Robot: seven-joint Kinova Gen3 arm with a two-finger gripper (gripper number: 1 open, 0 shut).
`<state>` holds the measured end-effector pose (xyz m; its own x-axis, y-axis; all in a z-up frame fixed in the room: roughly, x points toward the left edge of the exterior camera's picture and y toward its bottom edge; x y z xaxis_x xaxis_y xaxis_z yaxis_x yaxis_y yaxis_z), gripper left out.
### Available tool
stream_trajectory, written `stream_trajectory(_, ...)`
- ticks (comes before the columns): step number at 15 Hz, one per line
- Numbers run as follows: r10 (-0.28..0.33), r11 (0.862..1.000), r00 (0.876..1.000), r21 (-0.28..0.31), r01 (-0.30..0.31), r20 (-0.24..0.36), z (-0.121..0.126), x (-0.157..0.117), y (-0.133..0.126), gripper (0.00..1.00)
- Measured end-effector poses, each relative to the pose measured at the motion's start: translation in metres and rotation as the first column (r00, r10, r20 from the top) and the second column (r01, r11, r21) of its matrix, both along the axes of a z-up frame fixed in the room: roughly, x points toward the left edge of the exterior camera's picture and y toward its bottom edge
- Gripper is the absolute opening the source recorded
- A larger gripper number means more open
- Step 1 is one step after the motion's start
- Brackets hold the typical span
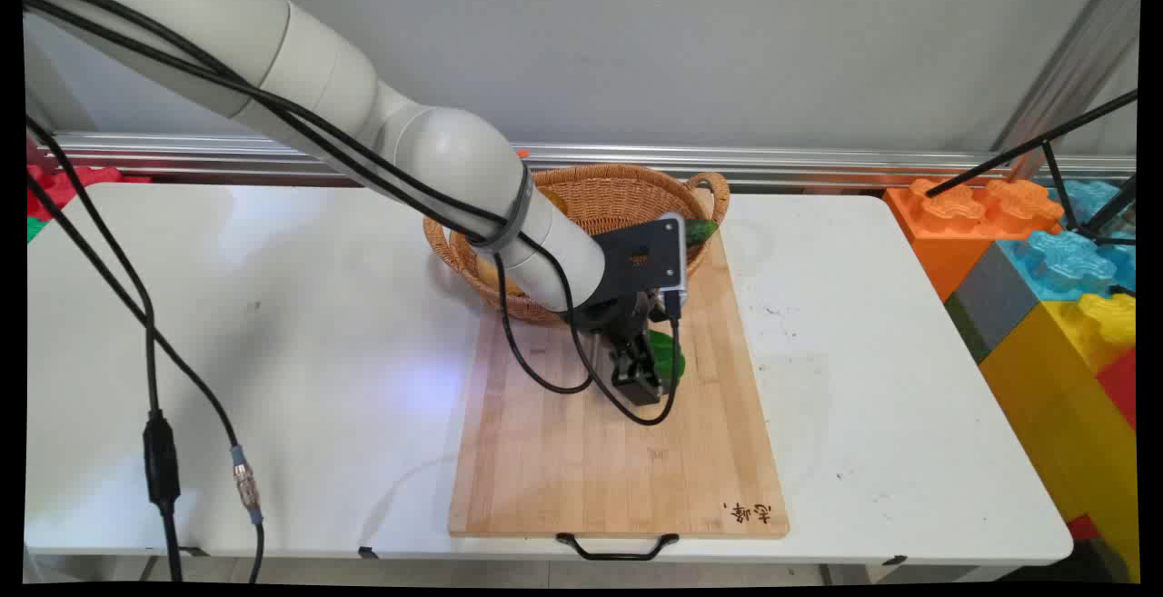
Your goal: Pick up the potato from the vegetable basket
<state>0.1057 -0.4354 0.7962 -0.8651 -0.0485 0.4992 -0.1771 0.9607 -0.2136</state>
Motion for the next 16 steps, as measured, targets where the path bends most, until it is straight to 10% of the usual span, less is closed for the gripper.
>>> stream_trajectory(8,0.008,1.000,0.999,-0.001,-0.008,-0.035,0.054,-0.001,0.007,1.00)
stream_trajectory(16,0.046,0.999,0.999,0.022,-0.046,-0.002,0.126,0.057,0.014,1.00)
